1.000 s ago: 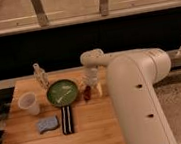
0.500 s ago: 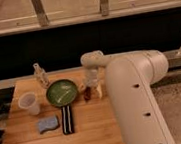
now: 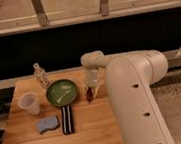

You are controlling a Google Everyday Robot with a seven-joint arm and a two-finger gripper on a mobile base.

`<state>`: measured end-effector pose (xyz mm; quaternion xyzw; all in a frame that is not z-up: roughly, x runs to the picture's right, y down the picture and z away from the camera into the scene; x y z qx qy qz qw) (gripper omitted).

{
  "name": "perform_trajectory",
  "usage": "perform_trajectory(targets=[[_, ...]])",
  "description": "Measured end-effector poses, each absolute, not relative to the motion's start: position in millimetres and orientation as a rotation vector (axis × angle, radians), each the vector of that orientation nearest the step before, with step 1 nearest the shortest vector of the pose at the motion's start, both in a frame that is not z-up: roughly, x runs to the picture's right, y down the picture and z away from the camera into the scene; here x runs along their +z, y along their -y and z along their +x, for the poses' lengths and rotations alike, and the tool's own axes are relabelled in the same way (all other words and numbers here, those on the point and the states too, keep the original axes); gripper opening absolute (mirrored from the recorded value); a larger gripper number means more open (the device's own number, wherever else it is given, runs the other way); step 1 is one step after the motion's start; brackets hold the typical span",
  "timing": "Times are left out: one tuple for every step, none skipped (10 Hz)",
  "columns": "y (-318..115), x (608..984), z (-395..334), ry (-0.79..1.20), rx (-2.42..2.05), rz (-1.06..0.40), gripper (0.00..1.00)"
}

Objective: Place the pepper in the ceramic bowl

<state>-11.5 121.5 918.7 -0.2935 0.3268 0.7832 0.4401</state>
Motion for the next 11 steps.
perform_trajectory(targets=[[-121.0,918.4,-11.6,-0.812,1.945,-0.728,0.16],[-120.1,917.9,-11.7,-0.811,1.945,-0.727,0.08],[-118.8,917.1,-12.1,-0.809,1.945,-0.724,0.02],[-115.6,915.7,-10.6,-0.801,1.952,-0.721,0.00],[-108.4,913.2,-8.2,-0.779,1.964,-0.721,0.00],[-96.3,908.2,-5.9,-0.744,1.981,-0.725,0.00],[-82.3,900.0,-3.7,-0.704,1.991,-0.735,0.00],[-66.6,891.6,-3.7,-0.653,2.003,-0.747,0.00],[-52.5,884.2,-5.3,-0.609,2.008,-0.757,0.00],[-30.9,873.1,-13.9,-0.537,2.004,-0.776,0.00],[-18.2,868.2,-25.3,-0.489,1.991,-0.796,0.00]])
